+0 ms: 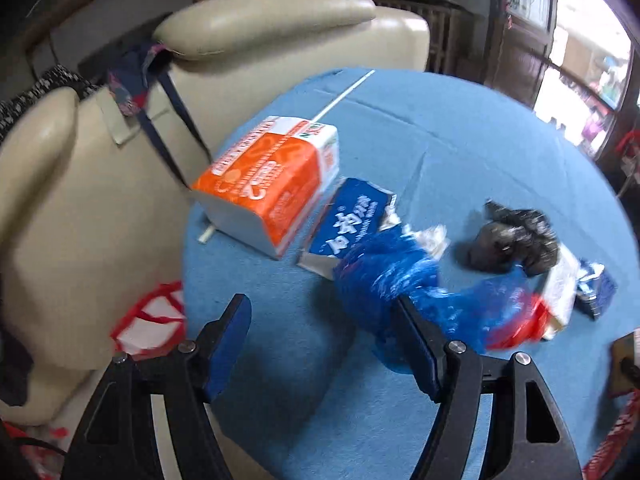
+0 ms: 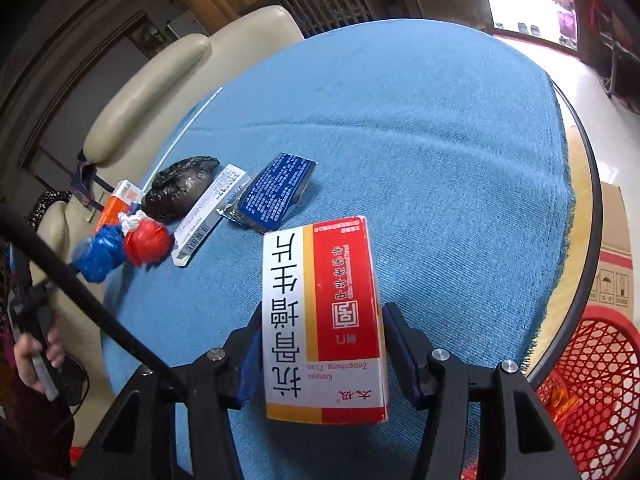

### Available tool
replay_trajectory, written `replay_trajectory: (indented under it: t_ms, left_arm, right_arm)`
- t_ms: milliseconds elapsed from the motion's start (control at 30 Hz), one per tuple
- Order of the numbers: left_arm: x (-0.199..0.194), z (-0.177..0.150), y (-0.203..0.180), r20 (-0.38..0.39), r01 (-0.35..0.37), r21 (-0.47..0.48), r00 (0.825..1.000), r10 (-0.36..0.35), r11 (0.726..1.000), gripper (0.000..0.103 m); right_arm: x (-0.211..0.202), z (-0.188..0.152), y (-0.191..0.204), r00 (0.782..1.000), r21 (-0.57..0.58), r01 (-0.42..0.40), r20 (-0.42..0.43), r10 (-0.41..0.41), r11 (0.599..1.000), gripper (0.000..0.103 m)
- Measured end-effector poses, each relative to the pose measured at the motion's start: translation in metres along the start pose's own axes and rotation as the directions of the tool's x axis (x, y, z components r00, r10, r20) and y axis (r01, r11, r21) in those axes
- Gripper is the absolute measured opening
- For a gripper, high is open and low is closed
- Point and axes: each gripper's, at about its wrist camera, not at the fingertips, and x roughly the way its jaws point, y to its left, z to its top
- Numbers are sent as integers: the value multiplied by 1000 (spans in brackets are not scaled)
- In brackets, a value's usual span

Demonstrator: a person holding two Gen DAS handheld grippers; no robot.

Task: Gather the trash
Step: 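Grasp the blue plastic bag with the left tool while the right tool holds the box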

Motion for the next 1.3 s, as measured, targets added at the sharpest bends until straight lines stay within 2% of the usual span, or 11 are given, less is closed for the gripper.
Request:
replay_trajectory:
  t_ms: [167,300,467,533,667,800,867,933,1067,1300]
  left_arm:
    - [3,-10,-16,-29,98,38,995,-97,994,74]
    - [7,-21,-24,-68,132,13,989,-131,991,74]
    - [14,-33,-24,-135,253,-111,954,-266,961,74]
    - [14,-36,-27,-135,275,-131,947,-292,952,74]
    - [19,-36,-36,-143,264,-156,948,-286,952,74]
    - [31,-36,-45,-169,197,-167,959,-225,966,74]
    - [37,-42,-48,-191,193,-185,955,-228,963,74]
    - [36,-46,-51,-181,199,-199,955,-236,959,74]
    - [31,-48,-55,-142,199,-171,964,-224,965,51]
    - [30,-46,-54,-117,209,-133,967,-224,969,42]
  right_arm:
    - [1,3,1,1000,0,-2,0,2,1000,60]
    - [2,4,3,1000,-10,2,1,-2,1000,60]
    - [1,3,2,1000,-8,-7,8,7,1000,60]
    - [1,3,2,1000,-10,-6,10,6,1000,60]
    - [-1,0,2,1000,-14,-4,19,4,1000,60]
    - [-3,-2,3,1000,-9,-5,22,5,1000,60]
    - [-3,-3,3,1000,-3,-5,19,5,1000,60]
    - [-4,-2,2,1000,9,-10,7,10,1000,60]
    - [-4,-4,4,1000,17,-23,0,23,1000,60]
    - [3,-6,10,1000,-3,-1,-12,1,1000,60]
